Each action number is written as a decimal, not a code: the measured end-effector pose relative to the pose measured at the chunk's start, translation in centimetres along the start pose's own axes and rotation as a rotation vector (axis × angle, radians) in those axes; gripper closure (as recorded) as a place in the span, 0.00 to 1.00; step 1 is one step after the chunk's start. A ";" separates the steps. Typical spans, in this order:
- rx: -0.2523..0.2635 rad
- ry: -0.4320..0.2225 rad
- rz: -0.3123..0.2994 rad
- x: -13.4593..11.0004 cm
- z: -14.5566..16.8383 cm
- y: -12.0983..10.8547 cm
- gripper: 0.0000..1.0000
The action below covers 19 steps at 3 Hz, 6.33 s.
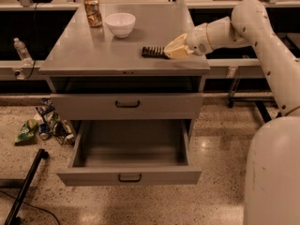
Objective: Place rxbar chocolate into middle drawer
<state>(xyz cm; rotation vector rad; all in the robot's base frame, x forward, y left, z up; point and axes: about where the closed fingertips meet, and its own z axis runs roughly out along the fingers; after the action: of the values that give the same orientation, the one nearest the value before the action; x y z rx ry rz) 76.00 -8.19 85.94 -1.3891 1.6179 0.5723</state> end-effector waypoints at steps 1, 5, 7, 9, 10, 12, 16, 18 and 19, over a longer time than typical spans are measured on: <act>-0.052 0.051 -0.012 1.8 -1.4 3.1 1.00; -0.001 0.054 0.039 -1.1 -1.3 0.5 0.16; 0.017 0.034 0.066 -1.5 0.5 -2.5 0.00; 0.019 0.010 0.051 -0.7 2.4 -4.3 0.00; 0.018 0.019 0.055 0.3 2.9 -4.8 0.00; -0.018 0.054 0.055 1.6 4.4 -4.6 0.13; -0.058 0.073 0.069 2.3 5.3 -4.0 1.00; -0.058 0.073 0.069 2.2 5.2 -3.9 1.00; -0.058 0.073 0.069 2.2 5.2 -3.9 1.00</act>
Offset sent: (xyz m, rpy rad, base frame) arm -0.0526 -0.0221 -0.0089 -0.1159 0.0204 -0.0044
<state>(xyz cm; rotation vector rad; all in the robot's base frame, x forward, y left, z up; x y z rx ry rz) 81.52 -6.13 82.33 -1.4156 1.7255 0.6193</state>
